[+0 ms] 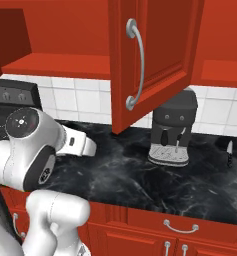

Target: Close all open cabinet doors.

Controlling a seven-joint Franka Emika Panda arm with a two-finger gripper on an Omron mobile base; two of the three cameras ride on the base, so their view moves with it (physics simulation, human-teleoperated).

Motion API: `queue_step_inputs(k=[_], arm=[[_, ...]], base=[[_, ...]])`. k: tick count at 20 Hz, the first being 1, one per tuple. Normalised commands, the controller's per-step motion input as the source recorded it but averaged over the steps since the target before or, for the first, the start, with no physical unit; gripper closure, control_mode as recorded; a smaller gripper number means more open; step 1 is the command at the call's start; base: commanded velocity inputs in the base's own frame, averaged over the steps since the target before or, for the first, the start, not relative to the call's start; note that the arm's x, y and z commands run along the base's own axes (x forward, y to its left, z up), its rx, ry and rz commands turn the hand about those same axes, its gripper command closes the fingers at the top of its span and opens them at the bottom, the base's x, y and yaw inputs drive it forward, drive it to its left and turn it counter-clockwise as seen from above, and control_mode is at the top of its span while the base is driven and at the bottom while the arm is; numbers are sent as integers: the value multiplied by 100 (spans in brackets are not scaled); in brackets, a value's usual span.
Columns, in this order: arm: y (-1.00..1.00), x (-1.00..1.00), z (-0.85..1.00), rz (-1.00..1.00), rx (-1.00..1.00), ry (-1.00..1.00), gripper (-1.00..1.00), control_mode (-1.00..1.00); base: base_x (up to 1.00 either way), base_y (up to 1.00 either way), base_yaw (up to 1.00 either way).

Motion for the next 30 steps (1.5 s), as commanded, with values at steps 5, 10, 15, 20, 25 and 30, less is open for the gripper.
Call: queue_step_inputs(k=[5, 10, 15, 20, 25, 30], arm=[[-43, -76, 0, 0, 0, -19, -100, -100], [-90, -51, 0, 0, 0, -18, -100, -100], [-98, -7, -6, 11, 2, -13, -100, -100], [-88, 15, -5, 12, 5, -11, -100, -100], [-79, 57, 3, 14, 13, -11, -100, -100], [-63, 70, 14, 20, 15, -9, -100, -100]], base=[[0, 0, 0], [0, 0, 0], [0, 0, 0], [0, 0, 0], [0, 0, 0], [0, 0, 0]])
